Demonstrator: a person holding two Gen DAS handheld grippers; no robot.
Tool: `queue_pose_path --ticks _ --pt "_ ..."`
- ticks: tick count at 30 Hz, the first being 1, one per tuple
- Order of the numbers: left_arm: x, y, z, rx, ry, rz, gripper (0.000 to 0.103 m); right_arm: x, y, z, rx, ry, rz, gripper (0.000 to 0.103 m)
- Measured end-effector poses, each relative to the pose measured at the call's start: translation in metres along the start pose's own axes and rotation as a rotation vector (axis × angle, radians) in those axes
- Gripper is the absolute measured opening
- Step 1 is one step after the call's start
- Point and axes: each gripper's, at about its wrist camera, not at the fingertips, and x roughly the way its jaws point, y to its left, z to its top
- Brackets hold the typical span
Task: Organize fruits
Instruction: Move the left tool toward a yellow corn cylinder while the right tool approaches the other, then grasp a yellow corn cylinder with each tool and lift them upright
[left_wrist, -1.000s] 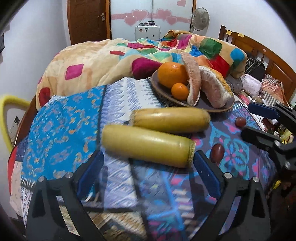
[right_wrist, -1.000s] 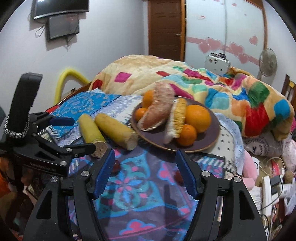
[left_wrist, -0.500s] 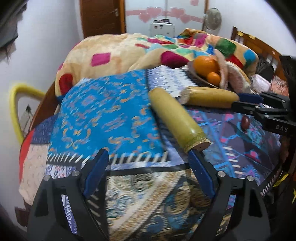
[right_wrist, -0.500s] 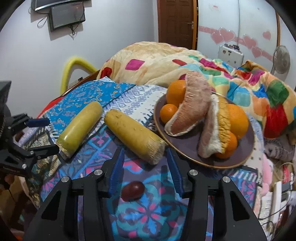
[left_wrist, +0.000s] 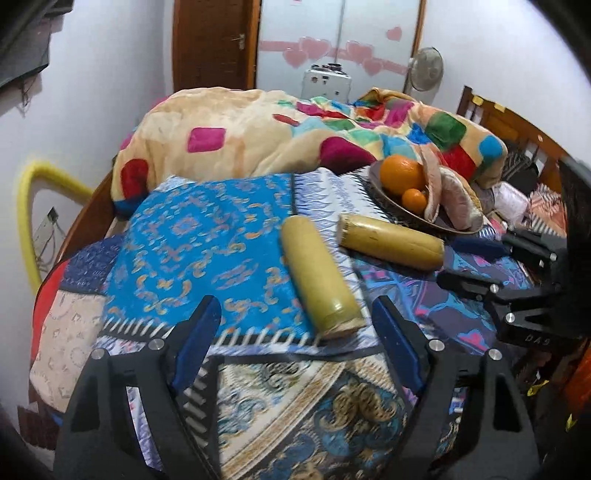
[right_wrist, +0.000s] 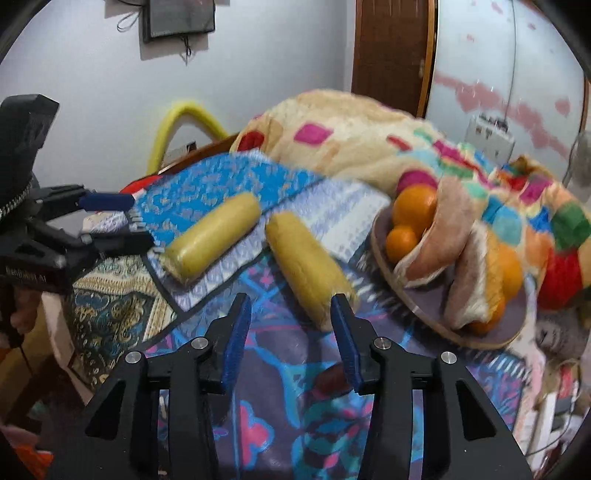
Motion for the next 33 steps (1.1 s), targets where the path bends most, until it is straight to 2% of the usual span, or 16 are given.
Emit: queue_pose_path --ticks 2,4,9,12,20,24,33 --pt "0.012 -0.007 0.004 0.018 0.02 0.003 0.084 0.007 -0.006 0.005 0.01 0.006 -0.014 0.05" --pt "0.027 -0.014 0.006 0.03 0.05 0.006 0.079 0.018 -0.012 0.009 0.021 0.031 -0.019 0.05" --pt "0.048 -0.013 0.01 0.013 0.085 -0.002 0.057 0.044 -0.026 0.016 0.051 0.11 0.037 0.05" --pt "0.054 -0.011 0.011 -0.003 0.105 -0.047 0.049 0.049 -0.032 0.015 0.08 0.131 0.078 0.048" --pt "0.037 -0.019 -0.003 0.062 0.116 -0.048 0.042 0.022 -0.016 -0.002 0.086 0.134 0.068 0.036" --pt "0.024 -0.016 -0.013 0.055 0.13 -0.068 0.04 0.008 0.0 -0.01 0.059 0.146 0.055 0.036" --pt "0.007 -0.014 -0.024 0.09 0.165 -0.104 0.038 -0.007 0.007 -0.022 0.076 0.158 0.104 0.037"
